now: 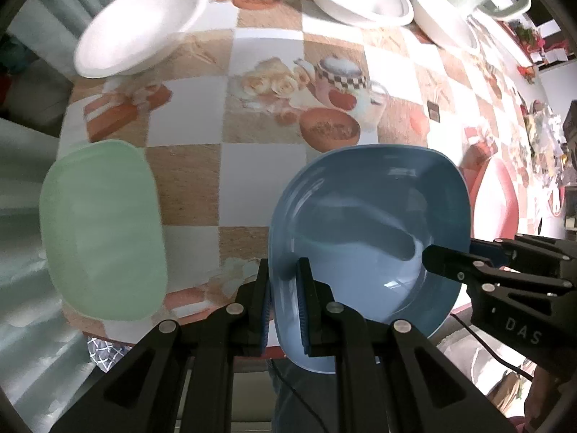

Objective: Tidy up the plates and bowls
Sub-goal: 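Lift the blue plate with both tools and carry it over the green plate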

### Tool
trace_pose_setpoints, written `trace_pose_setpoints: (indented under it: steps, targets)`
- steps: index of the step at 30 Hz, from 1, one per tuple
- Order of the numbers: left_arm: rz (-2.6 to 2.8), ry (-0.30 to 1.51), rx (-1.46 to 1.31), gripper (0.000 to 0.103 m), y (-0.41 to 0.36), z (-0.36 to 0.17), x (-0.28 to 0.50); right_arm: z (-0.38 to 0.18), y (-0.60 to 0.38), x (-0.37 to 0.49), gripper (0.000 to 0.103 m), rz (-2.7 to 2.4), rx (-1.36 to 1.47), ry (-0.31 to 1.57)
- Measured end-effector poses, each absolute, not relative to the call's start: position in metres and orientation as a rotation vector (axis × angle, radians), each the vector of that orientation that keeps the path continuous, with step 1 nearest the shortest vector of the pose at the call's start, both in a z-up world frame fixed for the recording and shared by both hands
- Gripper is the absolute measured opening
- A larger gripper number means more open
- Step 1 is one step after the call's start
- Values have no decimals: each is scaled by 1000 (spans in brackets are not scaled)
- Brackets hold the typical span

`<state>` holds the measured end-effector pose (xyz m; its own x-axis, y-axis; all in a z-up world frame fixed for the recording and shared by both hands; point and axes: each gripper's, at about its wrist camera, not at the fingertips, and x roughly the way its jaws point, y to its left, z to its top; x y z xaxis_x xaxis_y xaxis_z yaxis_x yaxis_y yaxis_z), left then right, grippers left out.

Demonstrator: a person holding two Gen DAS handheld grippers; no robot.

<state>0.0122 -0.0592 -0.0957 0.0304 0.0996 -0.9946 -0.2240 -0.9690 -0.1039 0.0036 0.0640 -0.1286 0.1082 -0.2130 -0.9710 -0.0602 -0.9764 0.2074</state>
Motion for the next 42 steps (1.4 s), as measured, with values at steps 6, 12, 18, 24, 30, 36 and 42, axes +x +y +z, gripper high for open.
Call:
trace_pose_setpoints:
  steps: [6, 12, 18, 24, 30, 36, 42]
  targets:
    - [2094, 89, -2069, 14, -69, -84, 19, -113, 50, -6, 27, -2022, 2207, -197]
    - [2150, 30, -2077, 14, -95, -71, 13, -92, 27, -19, 27, -2022, 2149, -128]
    - [2219, 35, -2080, 14, -131, -62, 11, -88, -17, -28, 27, -1994, 2105, -68]
    - [2263, -1, -2106, 14, -172, -61, 8, -90, -58, -35, 27, -1953, 2072, -33]
    - [2302, -8, -2121, 15, -201, -62, 2, -94, -91, -42, 27, -1921, 2065, -22]
    - [2307, 29, -2130, 15, -216, -70, -5, -101, -112, -47, 27, -1900, 2066, -23]
    - [2299, 76, -2137, 17, -226, -80, -17, -107, -124, -48, 27, -1896, 2075, -10]
